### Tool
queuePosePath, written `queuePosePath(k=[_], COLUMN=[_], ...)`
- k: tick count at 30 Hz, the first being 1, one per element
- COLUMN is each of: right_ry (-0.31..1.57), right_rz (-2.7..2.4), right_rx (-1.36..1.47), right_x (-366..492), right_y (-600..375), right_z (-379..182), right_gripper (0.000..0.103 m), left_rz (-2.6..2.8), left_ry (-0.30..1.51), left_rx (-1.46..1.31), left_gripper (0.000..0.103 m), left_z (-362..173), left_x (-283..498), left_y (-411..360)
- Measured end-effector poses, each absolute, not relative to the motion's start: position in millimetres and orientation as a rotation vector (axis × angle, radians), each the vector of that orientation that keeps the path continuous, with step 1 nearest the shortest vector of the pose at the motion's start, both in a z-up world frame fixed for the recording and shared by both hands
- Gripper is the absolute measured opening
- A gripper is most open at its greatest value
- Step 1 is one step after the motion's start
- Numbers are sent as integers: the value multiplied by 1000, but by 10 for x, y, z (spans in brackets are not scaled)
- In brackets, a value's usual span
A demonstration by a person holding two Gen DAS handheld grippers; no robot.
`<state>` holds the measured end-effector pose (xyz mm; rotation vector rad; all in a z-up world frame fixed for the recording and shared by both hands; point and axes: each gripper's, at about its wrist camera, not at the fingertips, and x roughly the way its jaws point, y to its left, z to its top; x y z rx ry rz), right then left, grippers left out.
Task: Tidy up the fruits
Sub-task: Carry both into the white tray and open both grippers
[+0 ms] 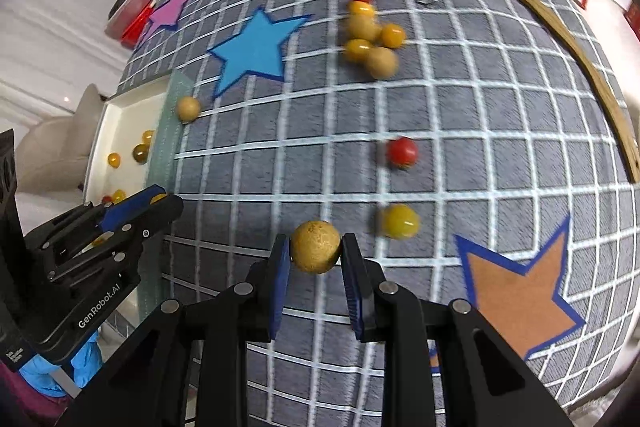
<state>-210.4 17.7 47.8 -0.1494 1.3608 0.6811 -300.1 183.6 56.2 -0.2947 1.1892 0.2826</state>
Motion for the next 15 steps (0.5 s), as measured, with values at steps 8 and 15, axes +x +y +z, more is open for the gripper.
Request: queuePosePath(k=[8,15], right_ry=[1337,1305], right_rz=[807,928], right_rx=[-242,-338], right_x=[-2254,-2440], right_y=[774,1397], right_z=[586,644], right_gripper=[28,28], left_rz=[422,596], left_ry=[1163,1164], left_rx=[-370,-427], left_gripper=[21,21], left_z=[596,525], left_x=[-3490,-3944], left_y=[2224,2577])
